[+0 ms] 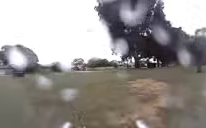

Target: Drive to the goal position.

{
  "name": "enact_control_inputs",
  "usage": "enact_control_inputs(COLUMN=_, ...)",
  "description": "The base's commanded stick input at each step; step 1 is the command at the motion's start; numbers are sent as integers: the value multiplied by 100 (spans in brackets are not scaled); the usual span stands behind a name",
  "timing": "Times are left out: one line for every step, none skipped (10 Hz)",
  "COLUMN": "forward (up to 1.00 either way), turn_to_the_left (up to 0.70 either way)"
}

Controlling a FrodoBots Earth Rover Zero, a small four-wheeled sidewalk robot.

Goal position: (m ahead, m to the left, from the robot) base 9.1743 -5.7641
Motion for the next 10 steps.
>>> enact_control_inputs(forward=99, turn_to_the_left=1)
enact_control_inputs(forward=99, turn_to_the_left=1)
enact_control_inputs(forward=99, turn_to_the_left=1)
enact_control_inputs(forward=99, turn_to_the_left=1)
enact_control_inputs(forward=99, turn_to_the_left=1)
enact_control_inputs(forward=99, turn_to_the_left=1)
enact_control_inputs(forward=99, turn_to_the_left=1)
enact_control_inputs(forward=99, turn_to_the_left=1)
enact_control_inputs(forward=99, turn_to_the_left=1)
enact_control_inputs(forward=99, turn_to_the_left=1)
